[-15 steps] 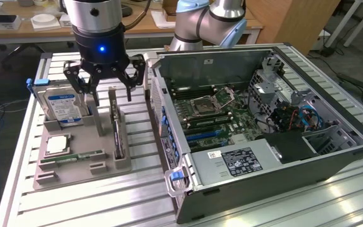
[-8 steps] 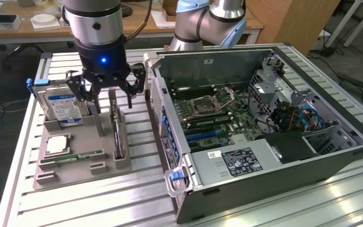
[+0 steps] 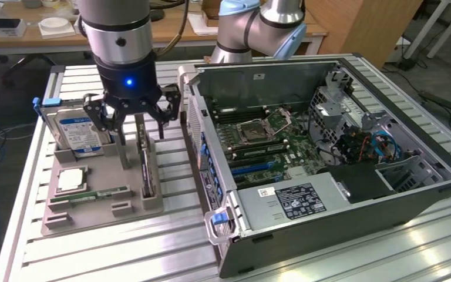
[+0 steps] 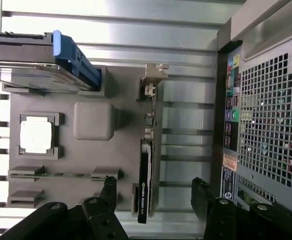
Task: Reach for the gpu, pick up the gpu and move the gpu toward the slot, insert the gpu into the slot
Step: 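Pick up the gpu and move the gpu toward the slot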
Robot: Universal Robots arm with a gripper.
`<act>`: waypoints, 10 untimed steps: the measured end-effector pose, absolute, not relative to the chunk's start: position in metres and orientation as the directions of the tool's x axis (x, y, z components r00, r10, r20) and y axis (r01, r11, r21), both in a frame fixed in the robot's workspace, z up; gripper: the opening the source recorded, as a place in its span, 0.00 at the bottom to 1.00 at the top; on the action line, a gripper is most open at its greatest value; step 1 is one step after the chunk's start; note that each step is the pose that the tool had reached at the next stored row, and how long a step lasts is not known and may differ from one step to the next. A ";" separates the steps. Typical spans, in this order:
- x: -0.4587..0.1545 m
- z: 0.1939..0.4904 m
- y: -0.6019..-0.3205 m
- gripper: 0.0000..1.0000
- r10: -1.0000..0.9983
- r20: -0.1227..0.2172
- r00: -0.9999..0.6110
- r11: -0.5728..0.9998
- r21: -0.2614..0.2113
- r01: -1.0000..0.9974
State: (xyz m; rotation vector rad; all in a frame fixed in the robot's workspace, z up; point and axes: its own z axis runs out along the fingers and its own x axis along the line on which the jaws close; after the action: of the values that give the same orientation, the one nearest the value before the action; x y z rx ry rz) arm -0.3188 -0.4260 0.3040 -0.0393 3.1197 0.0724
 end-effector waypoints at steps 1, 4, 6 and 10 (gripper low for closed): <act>-0.319 0.302 -0.426 0.71 -0.025 -0.021 -0.999 0.999 0.046 -0.026; -0.319 0.297 -0.426 0.71 -0.025 -0.021 -0.999 0.999 0.046 -0.026; -0.319 0.293 -0.426 0.71 -0.025 -0.021 -0.999 0.999 0.046 -0.026; -0.319 0.286 -0.426 0.71 -0.025 -0.021 -0.999 0.999 0.046 -0.026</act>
State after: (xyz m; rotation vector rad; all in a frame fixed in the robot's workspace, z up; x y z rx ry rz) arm -0.3190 -0.4260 0.2859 -0.0393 3.1198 0.0723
